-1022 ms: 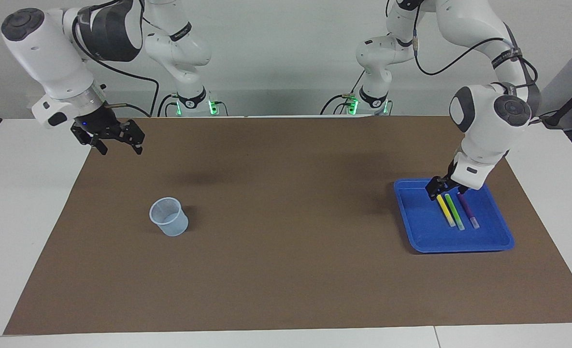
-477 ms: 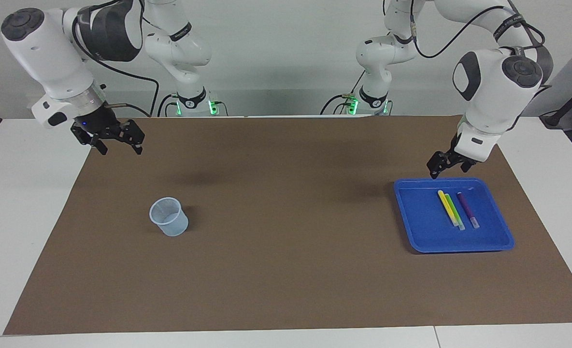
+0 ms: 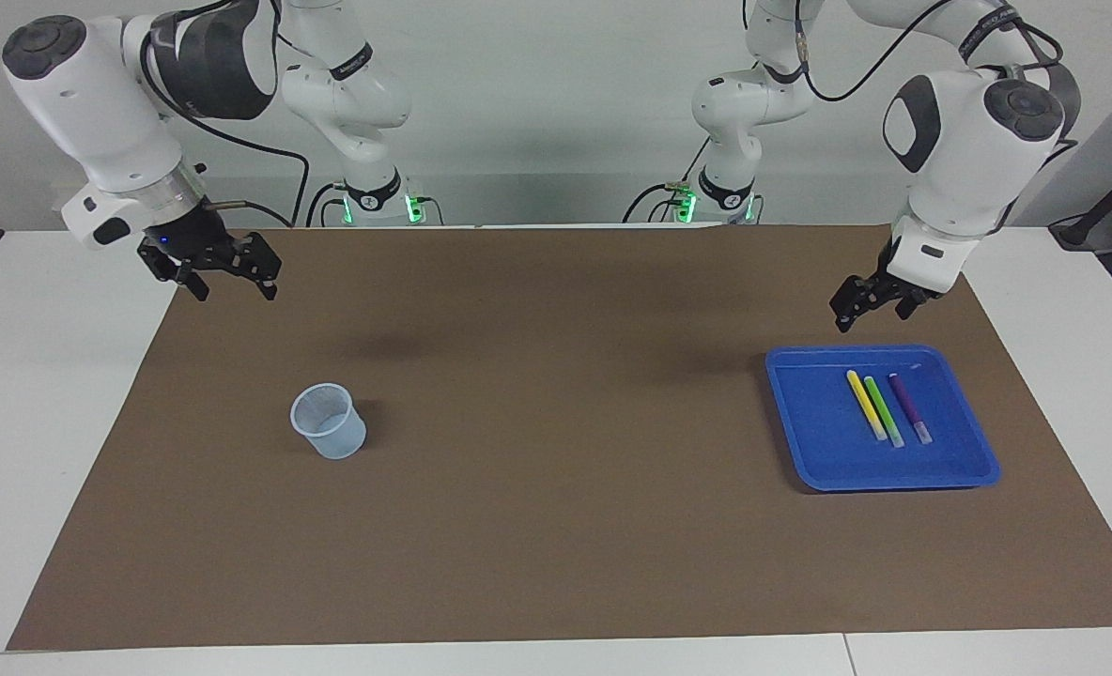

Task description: Right arm passes pens to left for tray arrangement

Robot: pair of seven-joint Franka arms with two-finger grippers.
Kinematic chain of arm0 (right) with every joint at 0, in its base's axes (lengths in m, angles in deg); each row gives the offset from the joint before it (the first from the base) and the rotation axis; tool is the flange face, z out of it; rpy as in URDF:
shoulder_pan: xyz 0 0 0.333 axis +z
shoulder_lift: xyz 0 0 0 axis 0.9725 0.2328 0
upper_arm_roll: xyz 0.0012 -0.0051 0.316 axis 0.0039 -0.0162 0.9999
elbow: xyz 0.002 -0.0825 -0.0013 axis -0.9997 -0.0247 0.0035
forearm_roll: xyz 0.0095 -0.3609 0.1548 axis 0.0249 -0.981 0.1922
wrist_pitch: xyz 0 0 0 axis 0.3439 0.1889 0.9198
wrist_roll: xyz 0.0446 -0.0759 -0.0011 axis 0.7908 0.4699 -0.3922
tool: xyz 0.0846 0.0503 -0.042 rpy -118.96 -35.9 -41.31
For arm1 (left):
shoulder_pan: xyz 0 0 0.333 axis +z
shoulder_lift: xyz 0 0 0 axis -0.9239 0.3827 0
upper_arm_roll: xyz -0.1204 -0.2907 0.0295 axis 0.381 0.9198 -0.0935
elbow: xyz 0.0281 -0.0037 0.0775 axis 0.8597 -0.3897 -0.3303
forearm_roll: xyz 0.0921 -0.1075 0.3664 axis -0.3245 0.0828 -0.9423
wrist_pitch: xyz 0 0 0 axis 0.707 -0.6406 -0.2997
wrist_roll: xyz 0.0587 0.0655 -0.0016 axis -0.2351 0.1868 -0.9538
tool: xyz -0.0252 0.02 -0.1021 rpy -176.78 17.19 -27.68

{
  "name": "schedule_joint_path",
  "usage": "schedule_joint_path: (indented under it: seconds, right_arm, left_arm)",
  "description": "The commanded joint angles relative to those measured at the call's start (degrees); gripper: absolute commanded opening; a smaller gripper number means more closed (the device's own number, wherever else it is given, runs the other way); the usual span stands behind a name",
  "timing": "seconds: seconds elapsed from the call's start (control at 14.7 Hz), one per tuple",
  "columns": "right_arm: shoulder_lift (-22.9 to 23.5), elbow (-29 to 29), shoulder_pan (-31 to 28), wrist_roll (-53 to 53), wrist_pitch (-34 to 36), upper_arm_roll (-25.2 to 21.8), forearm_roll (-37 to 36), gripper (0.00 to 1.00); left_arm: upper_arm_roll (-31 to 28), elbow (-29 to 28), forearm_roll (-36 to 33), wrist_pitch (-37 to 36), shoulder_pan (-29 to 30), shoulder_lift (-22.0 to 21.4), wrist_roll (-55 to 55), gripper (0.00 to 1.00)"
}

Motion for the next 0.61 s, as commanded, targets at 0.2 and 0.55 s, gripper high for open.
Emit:
schedule_joint_path:
  seconds: [0.2, 0.55]
  right_arm:
    - [-1.04, -1.03, -0.62, -0.98, -0.42, 0.43, -1.16, 1.0]
    - [-1.04, -1.12, -0.8, -0.89, -0.34, 0.43, -1.07, 1.0]
  left_arm:
    - [-2.1, 2.96, 0.71, -2.33, -4.62, -0.57, -0.75, 1.0]
    - [-1.93, 0.76, 0.8, -0.92, -5.68, -1.02, -0.67, 1.0]
